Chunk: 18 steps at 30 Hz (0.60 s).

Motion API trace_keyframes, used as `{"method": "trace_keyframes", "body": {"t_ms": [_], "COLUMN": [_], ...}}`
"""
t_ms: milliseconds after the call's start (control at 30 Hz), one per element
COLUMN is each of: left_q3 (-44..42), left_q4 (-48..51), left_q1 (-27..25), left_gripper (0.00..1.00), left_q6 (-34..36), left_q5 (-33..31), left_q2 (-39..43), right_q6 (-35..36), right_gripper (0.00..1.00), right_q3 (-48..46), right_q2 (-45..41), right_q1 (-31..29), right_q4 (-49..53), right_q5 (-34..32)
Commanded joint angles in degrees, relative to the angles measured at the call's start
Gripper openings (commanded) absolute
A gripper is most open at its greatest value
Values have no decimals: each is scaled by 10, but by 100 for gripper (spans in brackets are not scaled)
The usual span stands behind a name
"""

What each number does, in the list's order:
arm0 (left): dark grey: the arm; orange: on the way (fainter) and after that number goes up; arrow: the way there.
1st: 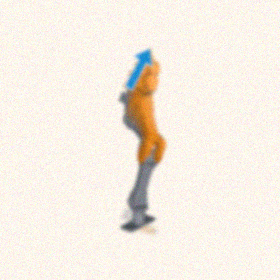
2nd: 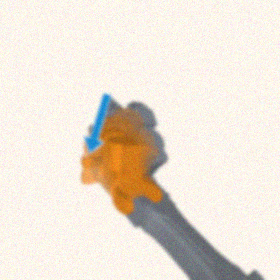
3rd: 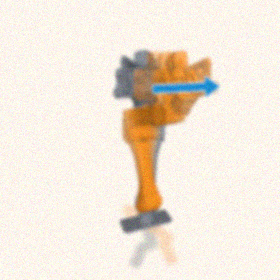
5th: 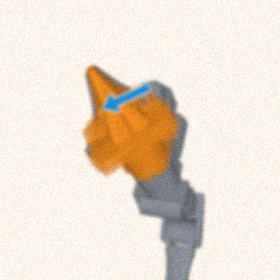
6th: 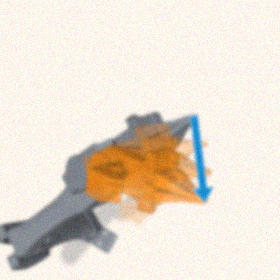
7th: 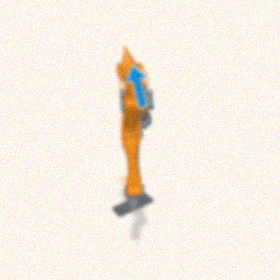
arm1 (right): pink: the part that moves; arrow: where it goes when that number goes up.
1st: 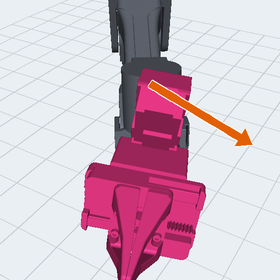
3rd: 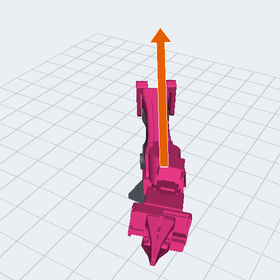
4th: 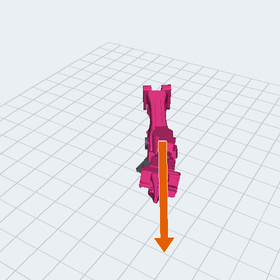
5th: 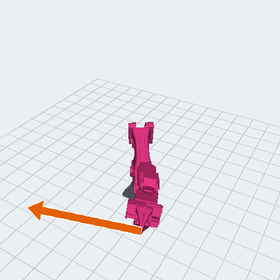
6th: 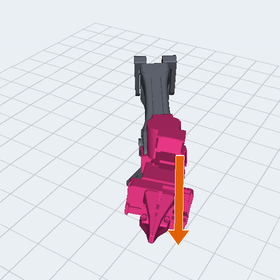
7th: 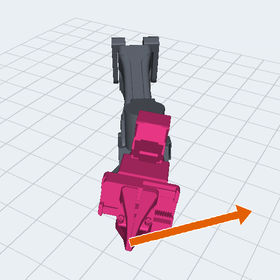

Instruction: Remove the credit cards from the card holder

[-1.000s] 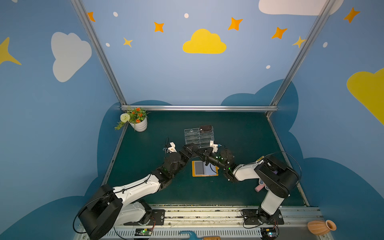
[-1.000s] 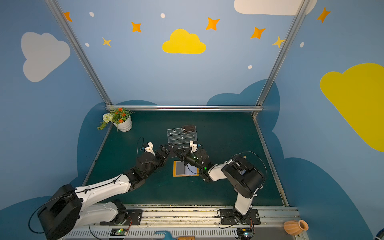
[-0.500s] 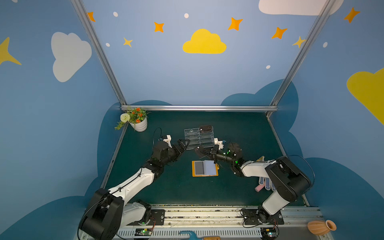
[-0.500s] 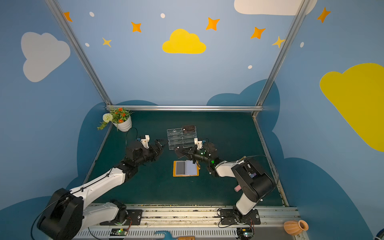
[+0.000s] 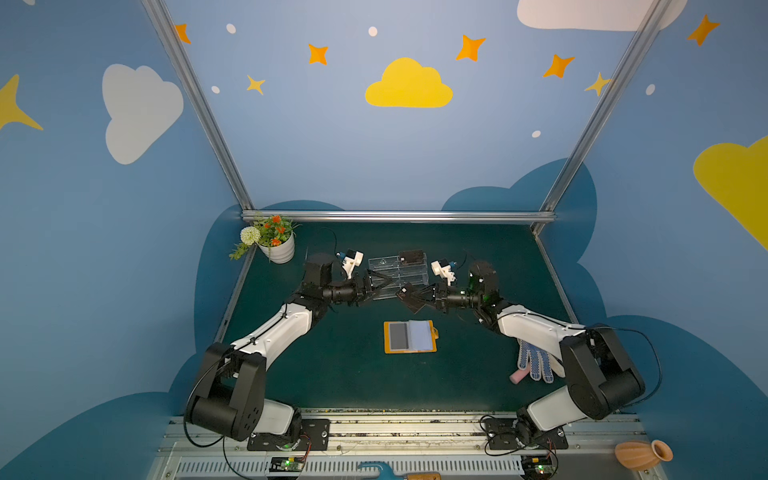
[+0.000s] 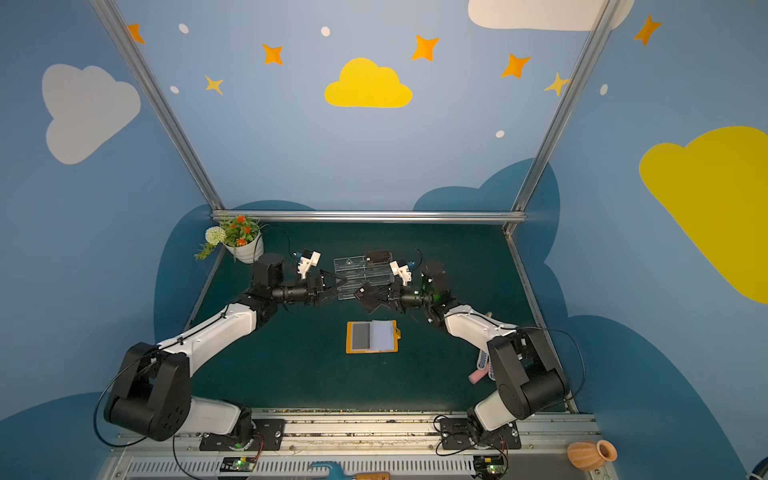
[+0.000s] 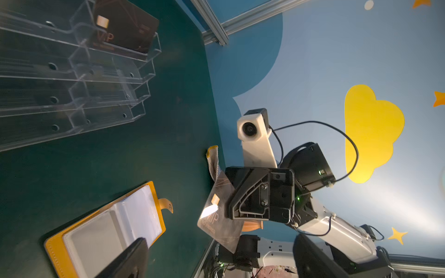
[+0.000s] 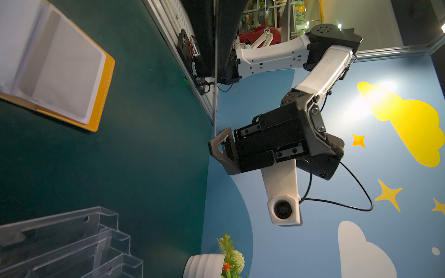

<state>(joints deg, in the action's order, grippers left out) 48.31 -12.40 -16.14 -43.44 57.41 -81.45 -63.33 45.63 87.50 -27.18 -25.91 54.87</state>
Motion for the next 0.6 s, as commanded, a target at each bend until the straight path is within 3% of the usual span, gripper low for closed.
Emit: {"method": "trace_keyframes", "body": {"t_ms": [0,267,567], "left_q3": [27,88,181], "left_q4": [85,189,382], "left_q1": [-6,-19,-35], "left_gripper": [92,89,83], "left_q6": [74,162,326], "left_q5": [45,93,176], "left_q2": [-9,-54,-121], "right_q6": [72,88,73], "right_gripper": [0,0,0], "right_q3": [32,40,38], "right_q2": [0,6,15], "right_q1": [6,10,5], "right_q4": [77,84,54], "right_q5": [59,95,112]}}
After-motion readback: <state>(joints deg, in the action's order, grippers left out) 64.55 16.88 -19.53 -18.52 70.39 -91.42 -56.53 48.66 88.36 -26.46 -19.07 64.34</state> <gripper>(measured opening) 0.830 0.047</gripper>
